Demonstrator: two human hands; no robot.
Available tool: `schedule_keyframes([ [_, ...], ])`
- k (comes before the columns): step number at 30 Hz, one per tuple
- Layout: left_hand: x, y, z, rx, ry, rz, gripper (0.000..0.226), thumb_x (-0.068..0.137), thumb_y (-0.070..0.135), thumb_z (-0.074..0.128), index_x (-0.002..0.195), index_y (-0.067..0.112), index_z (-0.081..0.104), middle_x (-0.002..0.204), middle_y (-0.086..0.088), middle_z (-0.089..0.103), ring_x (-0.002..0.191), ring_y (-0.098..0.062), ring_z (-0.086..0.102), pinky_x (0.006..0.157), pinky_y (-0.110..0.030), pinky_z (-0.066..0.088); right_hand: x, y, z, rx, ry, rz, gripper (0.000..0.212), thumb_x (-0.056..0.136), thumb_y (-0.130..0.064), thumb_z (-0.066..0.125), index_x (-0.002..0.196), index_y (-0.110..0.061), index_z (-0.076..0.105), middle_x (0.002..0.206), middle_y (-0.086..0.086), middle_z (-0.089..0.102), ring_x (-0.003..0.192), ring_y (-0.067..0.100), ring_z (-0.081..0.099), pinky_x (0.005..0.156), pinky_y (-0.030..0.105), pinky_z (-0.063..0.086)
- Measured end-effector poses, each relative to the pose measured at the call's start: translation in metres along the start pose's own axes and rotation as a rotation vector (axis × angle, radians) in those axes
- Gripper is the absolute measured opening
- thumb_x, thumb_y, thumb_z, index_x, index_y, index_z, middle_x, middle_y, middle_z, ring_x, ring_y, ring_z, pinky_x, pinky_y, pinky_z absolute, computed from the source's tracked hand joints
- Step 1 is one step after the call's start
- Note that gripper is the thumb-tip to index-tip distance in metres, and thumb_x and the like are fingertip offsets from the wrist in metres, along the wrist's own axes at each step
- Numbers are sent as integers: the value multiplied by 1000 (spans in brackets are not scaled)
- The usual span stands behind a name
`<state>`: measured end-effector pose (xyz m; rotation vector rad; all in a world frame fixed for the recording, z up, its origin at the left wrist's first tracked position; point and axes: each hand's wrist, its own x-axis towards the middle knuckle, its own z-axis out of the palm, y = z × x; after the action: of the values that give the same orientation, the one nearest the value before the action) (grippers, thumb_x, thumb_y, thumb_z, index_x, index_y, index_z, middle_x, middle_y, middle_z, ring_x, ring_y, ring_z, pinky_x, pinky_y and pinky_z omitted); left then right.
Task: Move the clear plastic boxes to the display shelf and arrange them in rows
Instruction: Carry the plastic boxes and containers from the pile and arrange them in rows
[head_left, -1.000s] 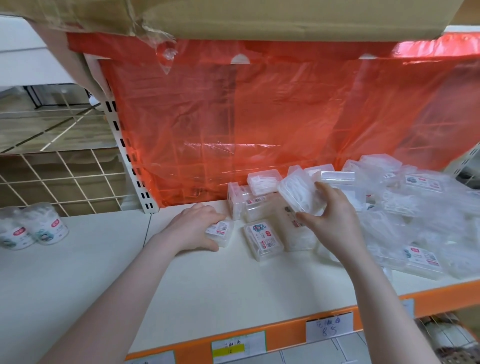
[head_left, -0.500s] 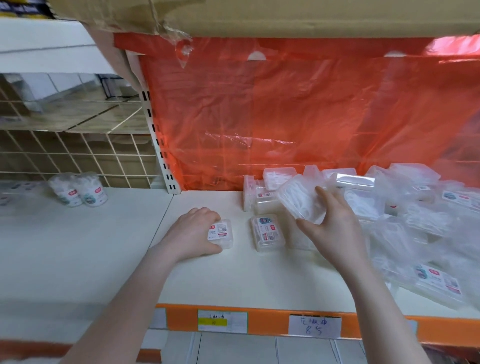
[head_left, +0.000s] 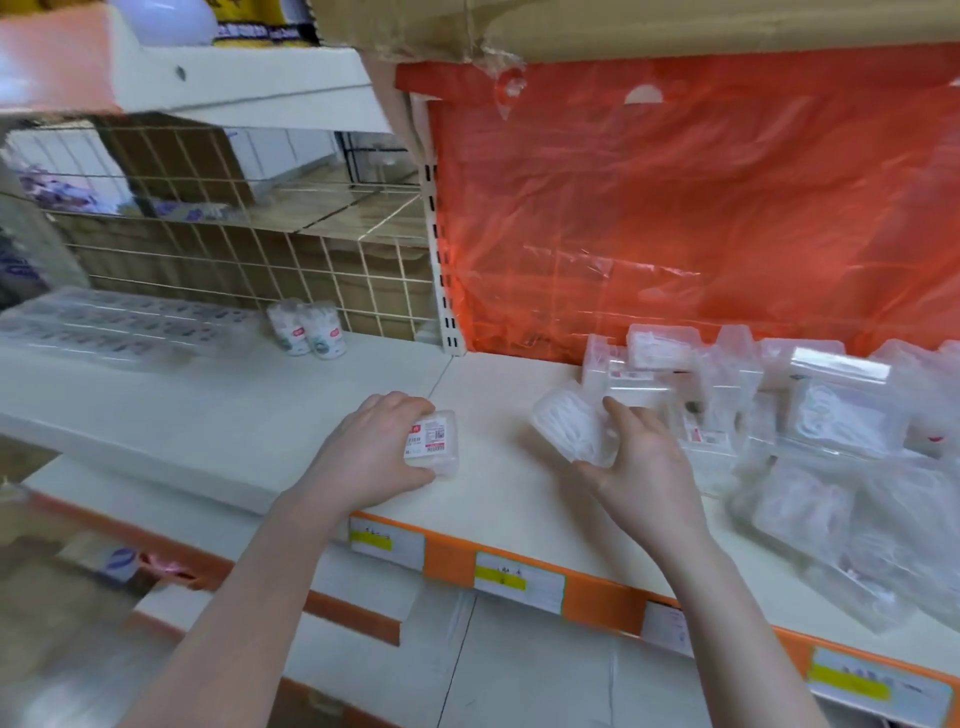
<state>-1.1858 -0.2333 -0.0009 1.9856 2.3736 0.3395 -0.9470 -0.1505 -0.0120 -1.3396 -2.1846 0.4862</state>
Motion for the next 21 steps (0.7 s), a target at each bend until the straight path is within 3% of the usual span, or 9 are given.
schedule_keyframes([
  [11, -90, -139, -41, -24, 100, -111, 60, 75, 39, 68, 129, 24, 47, 121, 5, 49, 114, -17, 43, 95, -31, 38, -15, -146, 89, -26, -121, -108, 52, 76, -22, 65, 124, -9, 50, 118, 9, 54, 112, 28, 49, 87, 34, 38],
  [13, -109, -175, -51, -9, 92, -121, 62, 74, 45, 66, 130, 24, 47, 123, 4, 49, 115, -18, 43, 94, -31, 38, -22, -180, 112, -13, -140, -114, 52, 76, -21, 66, 123, -8, 51, 116, 10, 54, 111, 28, 50, 86, 33, 38],
  [21, -161, -300, -89, 24, 26, -155, 62, 78, 34, 68, 134, 23, 42, 125, 3, 47, 117, -17, 39, 90, -26, 35, -39, -295, 189, -13, -208, -113, 50, 77, -21, 64, 124, -8, 51, 117, 10, 55, 109, 28, 52, 85, 33, 41],
])
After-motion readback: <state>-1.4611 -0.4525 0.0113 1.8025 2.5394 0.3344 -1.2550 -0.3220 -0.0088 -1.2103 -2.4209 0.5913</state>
